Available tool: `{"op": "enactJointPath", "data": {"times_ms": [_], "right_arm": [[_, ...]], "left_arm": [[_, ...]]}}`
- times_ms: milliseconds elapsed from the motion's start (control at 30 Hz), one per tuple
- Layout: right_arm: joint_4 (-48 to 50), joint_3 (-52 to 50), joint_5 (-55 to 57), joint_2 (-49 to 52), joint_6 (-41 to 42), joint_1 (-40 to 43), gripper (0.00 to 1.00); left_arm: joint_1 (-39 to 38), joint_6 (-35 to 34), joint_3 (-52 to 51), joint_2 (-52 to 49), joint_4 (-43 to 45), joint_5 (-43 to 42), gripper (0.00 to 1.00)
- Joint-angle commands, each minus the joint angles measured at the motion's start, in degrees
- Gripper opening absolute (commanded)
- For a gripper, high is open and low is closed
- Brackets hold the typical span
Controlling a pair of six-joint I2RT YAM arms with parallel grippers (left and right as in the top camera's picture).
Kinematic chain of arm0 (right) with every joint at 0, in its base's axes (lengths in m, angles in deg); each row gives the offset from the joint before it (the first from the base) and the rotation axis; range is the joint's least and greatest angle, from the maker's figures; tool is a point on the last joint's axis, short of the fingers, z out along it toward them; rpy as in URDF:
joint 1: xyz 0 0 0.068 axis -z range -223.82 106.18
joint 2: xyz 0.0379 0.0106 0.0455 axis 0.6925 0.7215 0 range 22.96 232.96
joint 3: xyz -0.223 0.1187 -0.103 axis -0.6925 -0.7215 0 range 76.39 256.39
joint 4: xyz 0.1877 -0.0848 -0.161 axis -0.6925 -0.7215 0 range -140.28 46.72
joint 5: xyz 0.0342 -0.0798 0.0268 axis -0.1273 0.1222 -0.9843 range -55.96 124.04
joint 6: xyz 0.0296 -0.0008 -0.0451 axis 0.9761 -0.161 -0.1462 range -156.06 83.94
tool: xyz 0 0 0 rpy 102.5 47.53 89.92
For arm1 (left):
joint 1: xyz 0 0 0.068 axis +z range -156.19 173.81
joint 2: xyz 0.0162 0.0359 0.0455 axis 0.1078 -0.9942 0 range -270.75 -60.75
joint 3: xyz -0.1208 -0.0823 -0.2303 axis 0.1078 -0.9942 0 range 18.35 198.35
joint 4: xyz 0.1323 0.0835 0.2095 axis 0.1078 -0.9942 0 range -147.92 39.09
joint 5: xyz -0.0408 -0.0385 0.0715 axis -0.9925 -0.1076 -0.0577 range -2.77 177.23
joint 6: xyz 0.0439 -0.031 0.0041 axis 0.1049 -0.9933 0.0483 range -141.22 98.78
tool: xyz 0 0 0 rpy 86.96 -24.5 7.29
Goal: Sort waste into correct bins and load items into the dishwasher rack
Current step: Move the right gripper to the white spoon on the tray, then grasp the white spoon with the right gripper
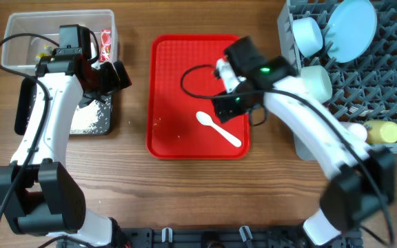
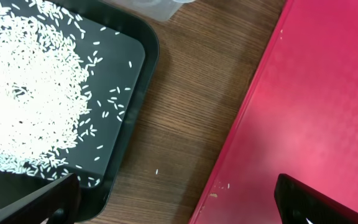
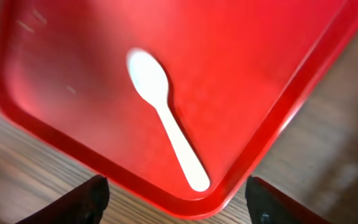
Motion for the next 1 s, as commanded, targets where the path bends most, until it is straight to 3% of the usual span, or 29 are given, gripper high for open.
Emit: {"op": "enactJointPath", "data": {"times_ms": [0,367,600,833,967], "right_arm": [[-1.2,-0.3,2.2,6.2,-1.3,-1.7,0.72],[7.1,-7.8,2.4,9.4,-4.2,-3.9,0.7],[18.2,-15.0,2.4,9.5,-4.2,-3.9,0.61],[20.9,-17.1,2.4,9.5,-4.1,-3.9,0.47],[21.0,-17.1,2.4,9.5,-4.1,-3.9,0.3]], "left_arm": [[0.2,0.1,0.4,-0.3,0.1,0.3,1.0],[0.2,0.1,0.4,-0.3,0.1,0.3,1.0],[0.2,0.1,0.4,-0.3,0.1,0.3,1.0],[0.2,0.1,0.4,-0.3,0.1,0.3,1.0],[0.2,0.1,0.4,-0.3,0.1,0.3,1.0]]}}
